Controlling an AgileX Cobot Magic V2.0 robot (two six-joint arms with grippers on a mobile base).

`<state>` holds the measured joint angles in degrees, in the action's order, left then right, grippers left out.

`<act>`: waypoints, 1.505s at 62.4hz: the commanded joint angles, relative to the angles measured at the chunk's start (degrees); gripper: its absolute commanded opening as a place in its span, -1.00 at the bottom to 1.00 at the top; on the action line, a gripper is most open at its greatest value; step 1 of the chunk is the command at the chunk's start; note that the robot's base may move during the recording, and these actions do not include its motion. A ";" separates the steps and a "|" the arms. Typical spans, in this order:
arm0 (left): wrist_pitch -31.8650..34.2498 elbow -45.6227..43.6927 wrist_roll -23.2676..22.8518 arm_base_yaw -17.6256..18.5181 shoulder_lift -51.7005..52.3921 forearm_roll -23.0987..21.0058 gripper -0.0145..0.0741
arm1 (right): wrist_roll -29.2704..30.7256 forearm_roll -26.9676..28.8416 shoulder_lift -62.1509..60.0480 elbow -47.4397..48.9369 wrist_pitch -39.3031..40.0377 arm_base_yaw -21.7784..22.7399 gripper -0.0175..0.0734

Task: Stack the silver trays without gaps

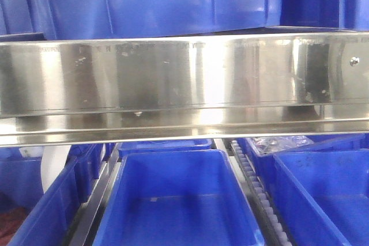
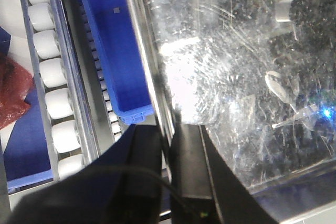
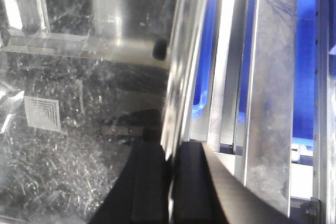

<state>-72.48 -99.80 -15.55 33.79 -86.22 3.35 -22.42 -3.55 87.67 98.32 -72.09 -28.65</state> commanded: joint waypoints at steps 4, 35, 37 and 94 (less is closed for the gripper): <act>-2.24 -1.58 2.40 0.96 1.50 -3.00 -0.78 | 1.32 0.91 -2.45 1.55 -4.46 -0.46 -0.49; -2.73 -2.09 3.25 0.96 -1.05 -4.25 -0.78 | 1.32 0.91 -2.45 1.55 -4.34 -0.46 -0.49; -2.73 -2.09 3.83 0.96 -1.05 -4.41 -0.78 | 1.32 0.91 -2.45 1.55 -4.34 -0.46 -0.49; -2.73 -2.09 4.06 0.96 2.04 -7.75 -0.78 | 1.32 0.91 -2.45 1.55 -4.28 -0.46 -0.49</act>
<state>-72.48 -99.90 -14.24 33.79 -86.70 1.51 -22.20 -4.78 87.67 98.20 -72.09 -28.65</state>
